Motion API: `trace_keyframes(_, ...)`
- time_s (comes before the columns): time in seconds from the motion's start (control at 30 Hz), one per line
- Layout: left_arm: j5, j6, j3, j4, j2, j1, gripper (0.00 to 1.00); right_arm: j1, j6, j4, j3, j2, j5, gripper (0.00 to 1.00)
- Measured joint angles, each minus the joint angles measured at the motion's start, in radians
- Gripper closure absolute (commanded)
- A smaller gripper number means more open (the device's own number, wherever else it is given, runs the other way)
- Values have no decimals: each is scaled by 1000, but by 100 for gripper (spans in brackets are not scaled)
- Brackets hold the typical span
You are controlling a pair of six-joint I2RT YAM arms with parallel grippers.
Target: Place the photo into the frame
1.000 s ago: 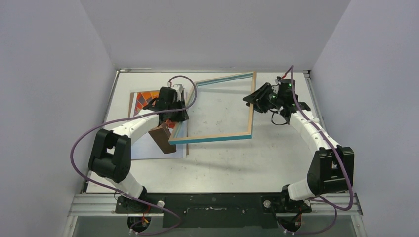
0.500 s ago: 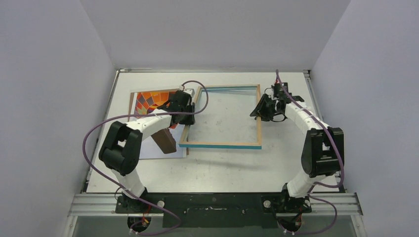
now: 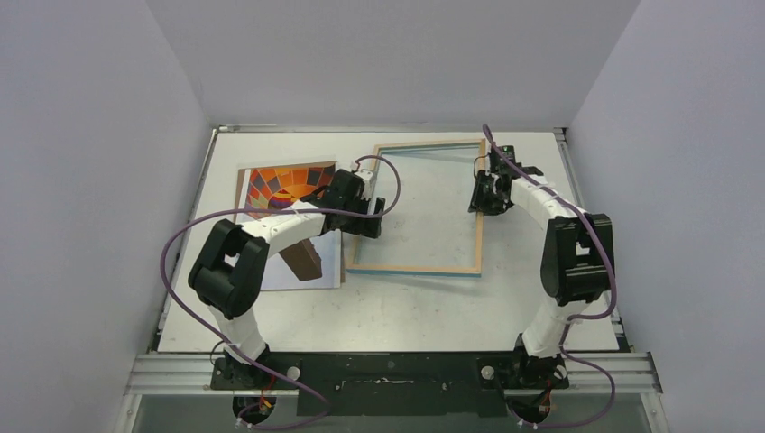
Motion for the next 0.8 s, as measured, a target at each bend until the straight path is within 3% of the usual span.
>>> trace_keyframes(0.17, 1, 16, -2, -1, 0, 2, 13, 49, -24, -24, 14, 56, 160, 95)
trace_keyframes(0.4, 33, 65, -61, 9, -11, 2, 29, 124, -28, -36, 25, 100, 335, 90)
trace_keyframes(0.57, 58, 90, -82, 46, -13, 8, 37, 127, -35, -38, 25, 100, 399, 68)
trace_keyframes(0.7, 93, 93, -96, 46, -13, 9, 42, 124, -34, -38, 29, 111, 442, 40)
trace_keyframes(0.8, 117, 93, -122, 47, -17, 8, 43, 122, -32, -34, 37, 135, 449, 37)
